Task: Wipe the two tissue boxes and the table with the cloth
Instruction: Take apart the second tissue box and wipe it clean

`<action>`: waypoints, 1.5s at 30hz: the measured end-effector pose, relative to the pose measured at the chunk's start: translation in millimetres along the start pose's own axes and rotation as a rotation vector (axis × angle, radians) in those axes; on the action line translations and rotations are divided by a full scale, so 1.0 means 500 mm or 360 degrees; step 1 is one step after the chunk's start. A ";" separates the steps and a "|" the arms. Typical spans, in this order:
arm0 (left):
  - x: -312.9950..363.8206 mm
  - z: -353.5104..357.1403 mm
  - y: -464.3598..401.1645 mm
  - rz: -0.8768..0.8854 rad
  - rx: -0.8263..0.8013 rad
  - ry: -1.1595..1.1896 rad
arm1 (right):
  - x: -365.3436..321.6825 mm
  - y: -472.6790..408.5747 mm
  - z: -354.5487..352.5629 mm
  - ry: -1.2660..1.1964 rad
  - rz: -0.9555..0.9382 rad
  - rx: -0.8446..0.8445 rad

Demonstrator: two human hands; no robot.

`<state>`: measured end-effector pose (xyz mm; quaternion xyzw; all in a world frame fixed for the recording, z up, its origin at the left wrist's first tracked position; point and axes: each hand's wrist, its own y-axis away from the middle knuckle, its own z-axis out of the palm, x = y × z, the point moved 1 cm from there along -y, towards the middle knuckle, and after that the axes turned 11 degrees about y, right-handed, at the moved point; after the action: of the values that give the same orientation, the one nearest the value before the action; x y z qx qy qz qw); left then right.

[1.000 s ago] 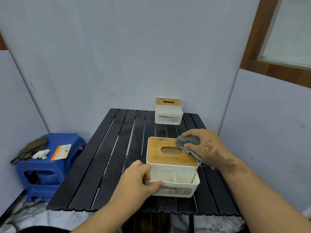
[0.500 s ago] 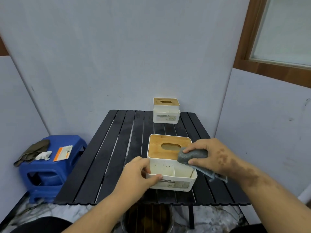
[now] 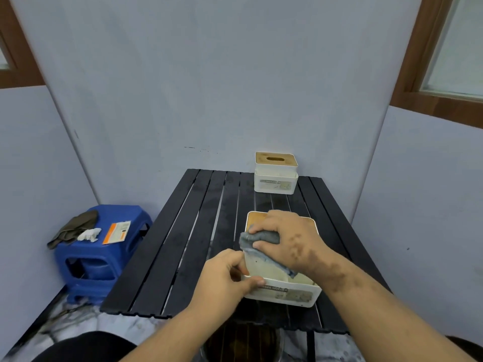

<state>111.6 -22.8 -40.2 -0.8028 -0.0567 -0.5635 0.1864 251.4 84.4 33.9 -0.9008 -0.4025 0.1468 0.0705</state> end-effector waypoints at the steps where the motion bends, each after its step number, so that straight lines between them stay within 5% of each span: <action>1: -0.003 -0.001 -0.002 0.0006 0.0001 -0.0002 | -0.004 -0.011 0.003 0.0050 -0.0008 -0.0010; 12: -0.012 -0.004 -0.010 0.0054 -0.0027 -0.0146 | 0.025 -0.089 0.029 0.0209 0.0502 0.0168; 19: -0.011 -0.001 -0.010 0.0073 0.0022 -0.0234 | -0.014 -0.087 0.033 0.0202 0.0107 0.0031; 27: 0.001 0.001 -0.004 0.0052 0.0039 -0.0335 | 0.094 -0.039 -0.052 0.0173 0.0540 -0.0089; 45: -0.010 0.002 -0.008 0.0045 0.0014 -0.0221 | 0.085 0.071 -0.112 0.0290 0.0156 -0.0502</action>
<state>109.4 -18.1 -44.0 -0.8399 -0.0607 -0.5034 0.1935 321.3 92.2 69.5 -0.9288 -0.3680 0.0028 -0.0428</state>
